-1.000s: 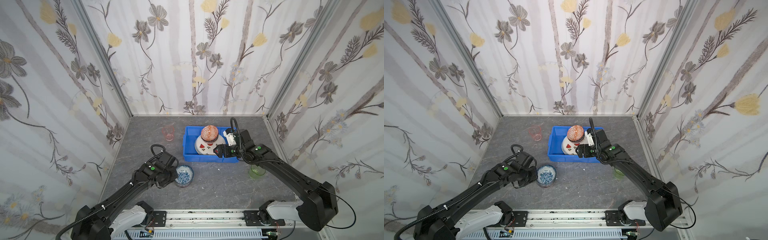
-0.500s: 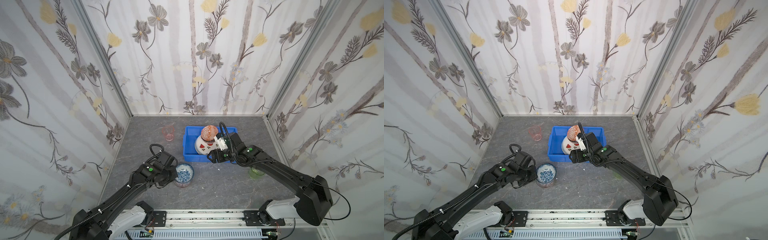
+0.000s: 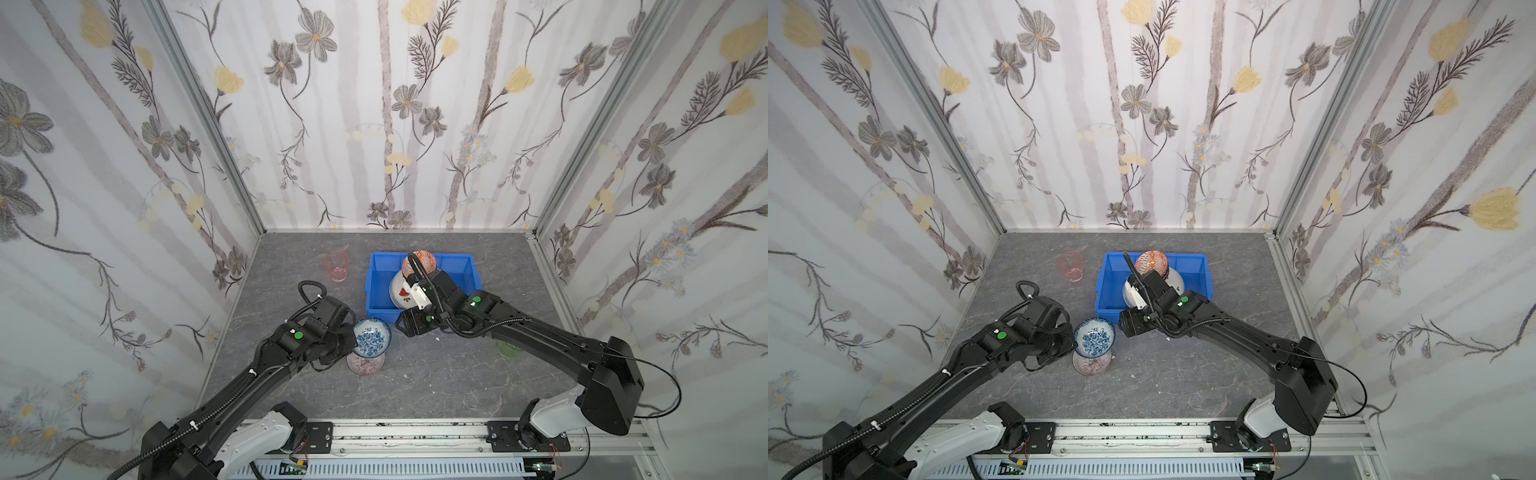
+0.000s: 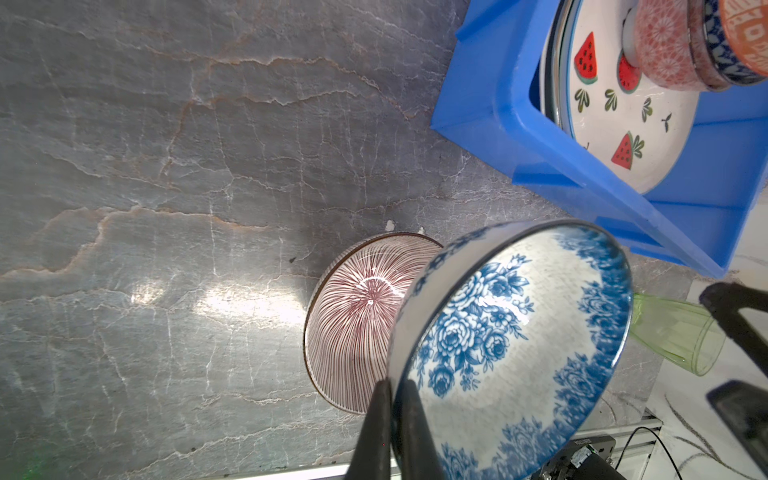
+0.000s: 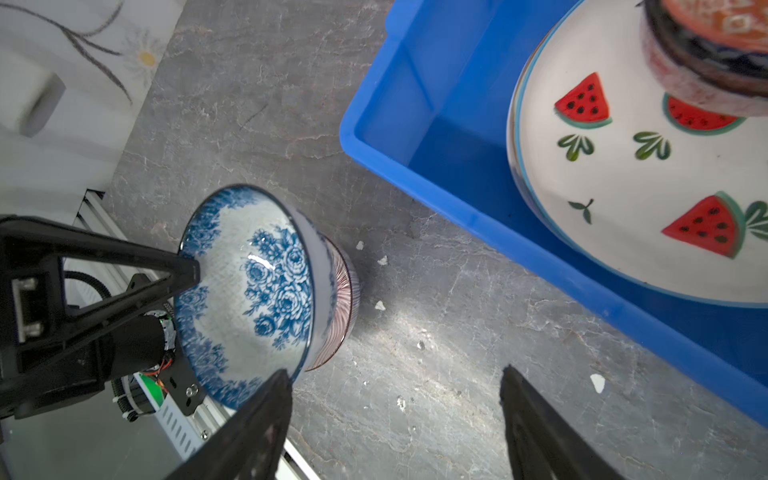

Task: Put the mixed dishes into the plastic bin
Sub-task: 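Lift the blue-rose bowl with the left gripper toward the right gripper, which grasps its rim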

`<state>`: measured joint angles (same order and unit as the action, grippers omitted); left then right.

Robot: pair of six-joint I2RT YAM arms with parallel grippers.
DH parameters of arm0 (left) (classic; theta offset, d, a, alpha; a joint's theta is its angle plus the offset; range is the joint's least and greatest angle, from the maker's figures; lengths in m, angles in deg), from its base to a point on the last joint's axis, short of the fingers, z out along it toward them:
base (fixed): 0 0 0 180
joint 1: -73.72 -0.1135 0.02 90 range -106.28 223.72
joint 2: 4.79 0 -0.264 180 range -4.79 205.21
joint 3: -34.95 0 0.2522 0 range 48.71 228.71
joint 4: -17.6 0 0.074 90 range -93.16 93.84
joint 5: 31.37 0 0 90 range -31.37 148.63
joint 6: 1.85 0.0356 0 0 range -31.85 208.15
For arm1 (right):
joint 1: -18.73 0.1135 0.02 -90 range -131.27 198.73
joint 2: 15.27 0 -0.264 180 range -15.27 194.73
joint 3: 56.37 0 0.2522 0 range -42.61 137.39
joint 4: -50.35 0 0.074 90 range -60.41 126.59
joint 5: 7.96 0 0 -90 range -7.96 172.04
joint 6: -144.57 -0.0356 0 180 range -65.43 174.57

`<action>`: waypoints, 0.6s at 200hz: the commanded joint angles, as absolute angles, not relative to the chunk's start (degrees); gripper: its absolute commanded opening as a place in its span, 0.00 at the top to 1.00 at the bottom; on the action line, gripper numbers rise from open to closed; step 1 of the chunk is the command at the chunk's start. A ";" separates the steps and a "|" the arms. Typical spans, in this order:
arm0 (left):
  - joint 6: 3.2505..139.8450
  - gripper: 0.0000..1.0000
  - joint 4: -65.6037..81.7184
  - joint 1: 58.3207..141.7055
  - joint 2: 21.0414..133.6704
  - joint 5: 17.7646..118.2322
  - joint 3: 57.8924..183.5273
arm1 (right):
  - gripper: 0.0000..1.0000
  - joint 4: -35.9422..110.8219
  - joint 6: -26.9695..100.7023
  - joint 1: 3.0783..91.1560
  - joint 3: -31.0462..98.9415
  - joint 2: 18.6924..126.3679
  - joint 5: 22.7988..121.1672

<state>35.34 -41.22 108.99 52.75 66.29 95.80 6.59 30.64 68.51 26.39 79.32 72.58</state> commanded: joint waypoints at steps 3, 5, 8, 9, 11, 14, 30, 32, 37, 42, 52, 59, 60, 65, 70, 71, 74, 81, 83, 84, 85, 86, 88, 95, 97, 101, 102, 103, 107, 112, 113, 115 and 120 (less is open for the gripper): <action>34.39 1.00 -40.11 109.64 53.37 65.41 97.55 | 0.26 5.29 30.48 70.43 29.02 81.15 75.40; 34.37 1.00 -40.11 109.71 53.43 65.33 97.70 | 0.26 5.19 30.51 70.62 29.27 81.34 75.54; 34.37 1.00 -40.11 109.81 53.52 65.24 97.94 | 0.27 5.07 30.49 70.77 29.37 81.50 75.67; 34.37 1.00 -40.11 109.87 53.59 65.23 98.02 | 0.27 5.01 30.49 70.90 29.51 81.63 75.73; 34.32 1.00 -40.11 109.87 53.64 65.13 98.22 | 0.27 4.92 30.48 71.00 29.72 81.82 75.93; 34.28 1.00 -40.06 109.97 53.85 65.05 98.39 | 0.27 4.77 30.48 71.17 30.05 81.97 76.15; 34.28 1.00 -40.02 110.46 54.61 64.75 99.45 | 0.29 4.73 30.33 71.96 31.13 83.22 76.60; 34.28 1.00 -40.02 110.55 54.76 64.71 99.56 | 0.29 4.72 30.36 71.99 31.26 83.38 76.65; 34.28 1.00 -40.05 110.63 55.08 64.59 99.89 | 0.29 4.74 30.27 72.15 31.59 83.74 76.80; 34.40 1.00 -40.09 110.81 55.23 64.38 100.24 | 0.30 4.56 30.20 72.25 31.93 84.20 77.01; 34.49 1.00 -40.02 111.13 55.87 64.18 100.88 | 0.31 4.27 30.30 72.42 32.53 85.06 77.44; 34.45 1.00 -40.07 111.24 56.23 64.18 101.24 | 0.32 4.20 30.32 72.52 32.86 85.51 77.62; 34.45 1.00 -40.04 111.25 56.26 64.13 101.30 | 0.32 4.23 30.31 72.52 32.92 85.57 77.72; 34.48 1.00 -40.04 111.36 56.45 63.96 101.59 | 0.33 4.17 30.23 72.60 33.17 85.87 78.05; 34.45 1.00 -40.03 111.56 56.68 63.87 101.70 | 0.34 4.10 30.22 72.69 33.32 86.17 78.27; 34.45 1.00 -40.03 111.62 56.71 63.80 101.79 | 0.34 4.04 30.22 72.70 33.41 86.25 78.31; 34.45 1.00 -40.02 111.68 56.85 63.79 101.94 | 0.35 4.00 30.22 72.74 33.60 86.36 78.46; 34.45 1.00 -40.04 111.90 57.06 63.66 102.19 | 0.37 3.83 30.21 72.79 33.94 86.76 78.73; 34.50 1.00 -40.03 111.94 57.13 63.58 102.22 | 0.38 3.81 30.22 72.79 34.03 86.83 78.84; 34.48 1.00 -40.02 111.99 57.15 63.61 102.23 | 0.38 3.72 30.22 72.79 34.03 86.89 78.90; 34.51 1.00 -40.02 112.06 57.16 63.62 102.23 | 0.38 3.72 30.22 72.79 34.08 86.92 78.97; 34.48 1.00 -40.02 112.10 57.17 63.54 102.28 | 0.38 3.68 30.22 72.83 34.15 86.98 79.05; 34.46 1.00 -40.00 112.08 57.24 63.48 102.31 | 0.39 3.62 30.22 72.84 34.26 87.20 79.16; 34.37 1.00 -39.93 112.30 57.35 63.41 102.48 | 0.41 3.28 30.22 72.85 34.65 87.59 79.56; 34.37 1.00 -39.93 112.35 57.35 63.36 102.49 | 0.41 3.17 30.22 72.87 34.76 87.70 79.64; 34.37 1.00 -39.96 112.40 57.43 63.29 102.53 | 0.43 3.03 30.26 72.81 34.95 87.93 79.81; 34.37 1.00 -39.95 112.44 57.43 63.29 102.56 | 0.43 3.02 30.24 72.84 35.02 87.97 79.83; 34.37 1.00 -39.94 112.51 57.48 63.24 102.53 | 0.44 2.98 30.23 72.86 35.01 87.98 79.83; 34.32 1.00 -39.95 112.57 57.52 63.24 102.63 | 0.46 3.00 30.28 72.87 35.16 88.15 79.97; 34.28 1.00 -39.98 112.65 57.53 63.23 102.59 | 0.49 2.98 30.32 72.95 35.30 88.31 80.06; 34.28 1.00 -39.96 112.65 57.53 63.21 102.59 | 0.50 3.00 30.31 72.96 35.33 88.33 80.08; 34.28 1.00 -39.98 112.66 57.53 63.27 102.45 | 0.52 2.97 30.24 72.96 35.39 88.39 80.10; 34.28 1.00 -39.93 112.79 57.55 63.19 102.48 | 0.56 2.91 30.22 72.96 35.52 88.55 80.38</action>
<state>35.21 -41.16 112.44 57.47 64.19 101.83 2.96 30.62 72.78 34.58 87.66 78.09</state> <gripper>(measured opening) 0.052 0.510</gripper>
